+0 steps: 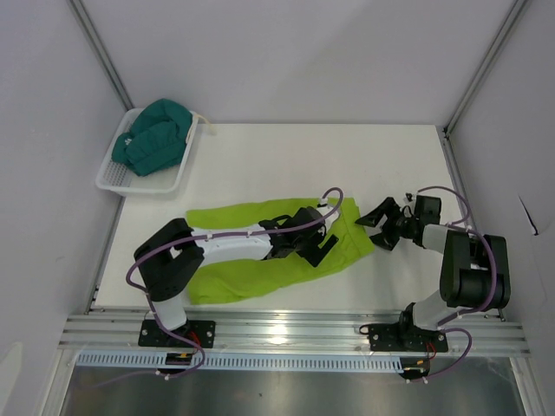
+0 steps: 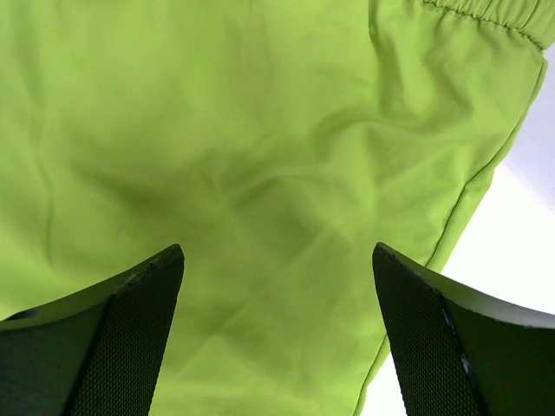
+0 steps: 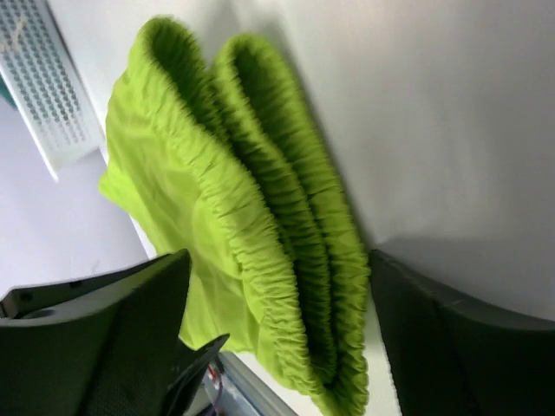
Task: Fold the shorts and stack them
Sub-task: Fold the shorts
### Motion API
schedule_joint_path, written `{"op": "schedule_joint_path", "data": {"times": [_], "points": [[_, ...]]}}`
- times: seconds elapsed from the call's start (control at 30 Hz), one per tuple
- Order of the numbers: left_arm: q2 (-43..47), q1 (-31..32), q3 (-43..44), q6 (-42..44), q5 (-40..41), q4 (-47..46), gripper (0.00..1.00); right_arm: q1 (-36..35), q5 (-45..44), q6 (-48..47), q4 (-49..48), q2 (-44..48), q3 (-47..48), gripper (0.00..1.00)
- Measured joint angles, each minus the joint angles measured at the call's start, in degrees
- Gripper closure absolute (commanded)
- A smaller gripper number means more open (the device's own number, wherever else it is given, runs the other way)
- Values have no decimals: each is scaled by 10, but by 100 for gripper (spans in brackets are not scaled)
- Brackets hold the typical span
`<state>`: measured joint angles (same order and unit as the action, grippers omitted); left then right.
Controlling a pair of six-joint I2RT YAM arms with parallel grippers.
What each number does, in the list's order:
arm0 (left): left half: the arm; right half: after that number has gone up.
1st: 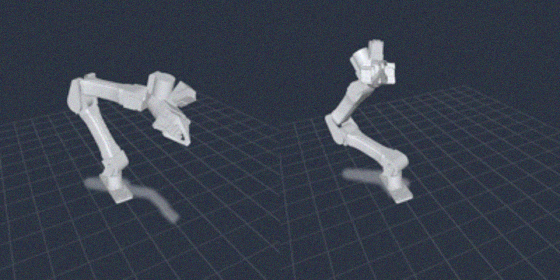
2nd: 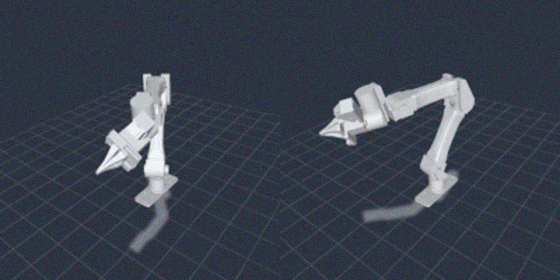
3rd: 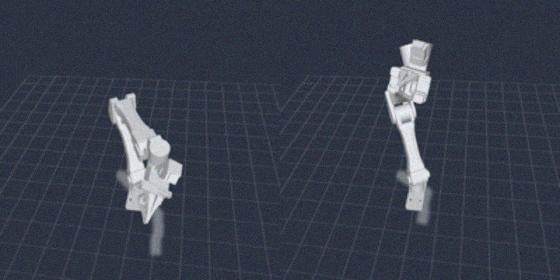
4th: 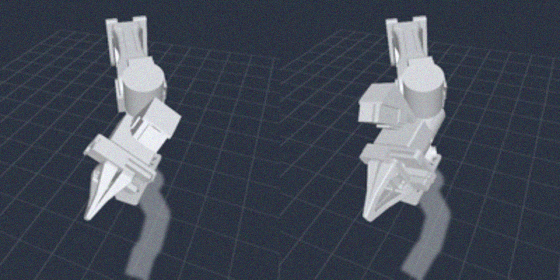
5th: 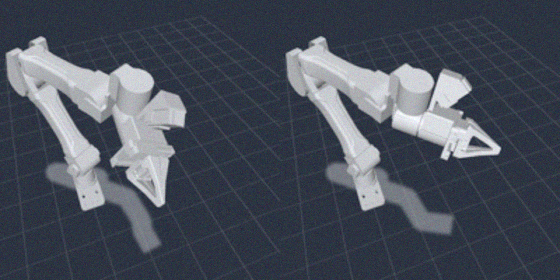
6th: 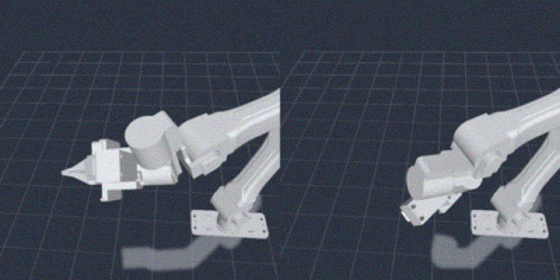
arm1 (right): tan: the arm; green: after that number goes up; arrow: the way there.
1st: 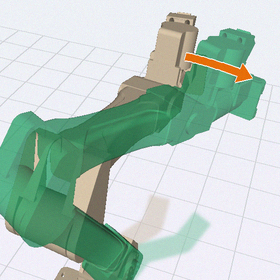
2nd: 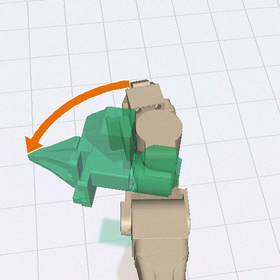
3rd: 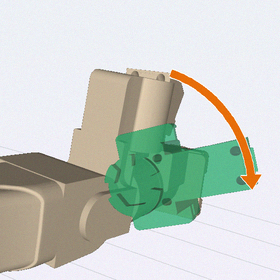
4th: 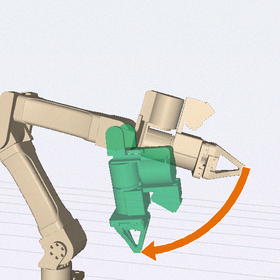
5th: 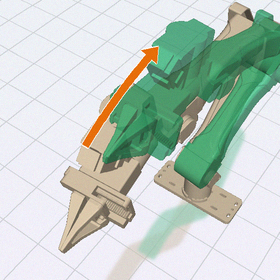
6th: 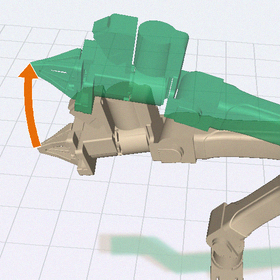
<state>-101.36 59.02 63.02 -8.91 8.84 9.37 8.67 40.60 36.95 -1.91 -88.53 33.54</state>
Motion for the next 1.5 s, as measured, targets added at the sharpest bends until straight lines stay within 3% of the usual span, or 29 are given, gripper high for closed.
{"op": "schedule_joint_path", "data": {"times": [0.27,0.5,0.6,0.77,0.93,1.3,1.5], "points": [[-1,1,4,10,-2,9,7,-14,35,-21,26,-1,10,6],[8,34,4,40,-2,9,7,-14,80,-27,28,-19,4,12],[9,50,4,51,-2,8,7,-15,98,-28,24,-29,2,19],[9,76,4,70,2,-3,7,-17,102,-28,14,-49,-3,49],[7,110,4,91,22,-20,8,-21,93,-23,7,-56,-9,54],[-75,130,45,115,59,-33,18,-26,88,-14,4,-56,-11,55],[-112,131,66,121,86,-46,35,-26,88,-2,1,-51,-18,54]]}}
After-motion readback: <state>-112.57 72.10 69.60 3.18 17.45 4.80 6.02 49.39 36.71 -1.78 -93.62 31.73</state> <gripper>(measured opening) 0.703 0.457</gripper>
